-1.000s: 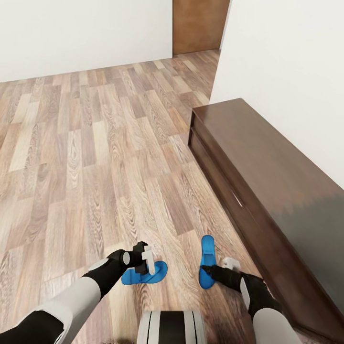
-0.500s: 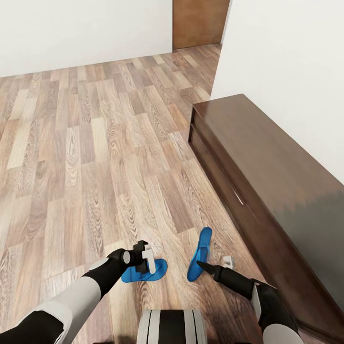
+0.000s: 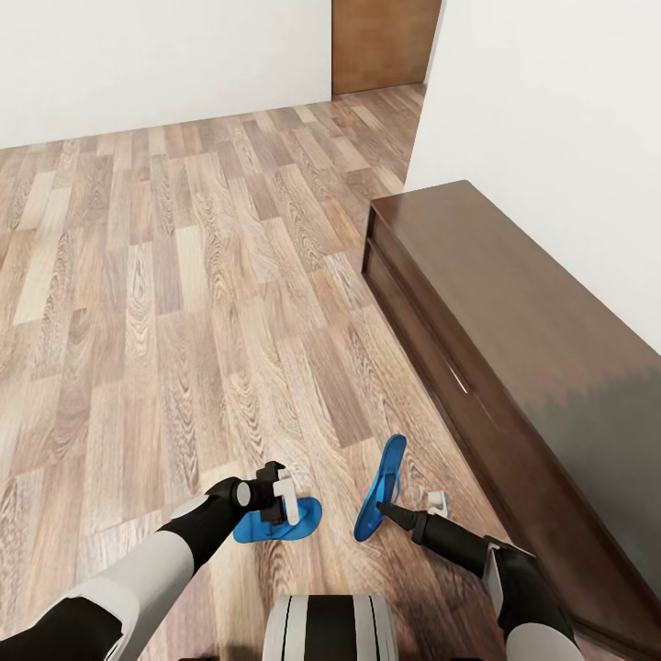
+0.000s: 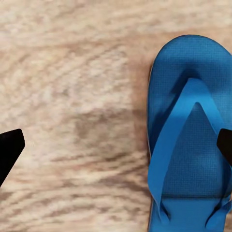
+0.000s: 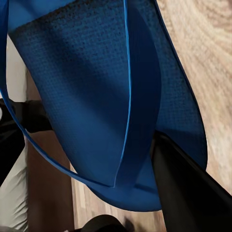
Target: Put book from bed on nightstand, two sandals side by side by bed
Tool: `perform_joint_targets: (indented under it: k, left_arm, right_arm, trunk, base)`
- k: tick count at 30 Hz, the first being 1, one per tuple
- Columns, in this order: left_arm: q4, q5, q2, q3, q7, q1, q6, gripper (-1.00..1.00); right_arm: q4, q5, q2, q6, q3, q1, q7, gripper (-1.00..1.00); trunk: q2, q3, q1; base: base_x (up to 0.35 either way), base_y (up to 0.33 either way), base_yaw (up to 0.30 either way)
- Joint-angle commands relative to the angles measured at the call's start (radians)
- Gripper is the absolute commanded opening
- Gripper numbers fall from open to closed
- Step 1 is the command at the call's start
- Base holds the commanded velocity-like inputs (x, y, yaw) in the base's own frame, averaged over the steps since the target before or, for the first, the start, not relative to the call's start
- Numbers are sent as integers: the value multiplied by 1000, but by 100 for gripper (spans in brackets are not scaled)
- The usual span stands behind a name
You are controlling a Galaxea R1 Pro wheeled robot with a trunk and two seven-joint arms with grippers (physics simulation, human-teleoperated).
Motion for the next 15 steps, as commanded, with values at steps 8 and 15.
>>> perform_joint_targets:
  k: [8, 15]
  left_arm:
    - [-1, -10, 0, -1, -3, 0, -2, 100]
    - [-1, -10, -17, 0, -3, 0, -3, 100]
  right_arm:
    - [-2, 9, 2, 15, -7, -1, 4, -100]
    - [-1, 9, 2, 13, -8, -1, 4, -100]
  trunk:
    - [0, -1, 0]
    - [-1, -4, 0]
  base:
    - [0, 0, 0]
    - [0, 0, 0]
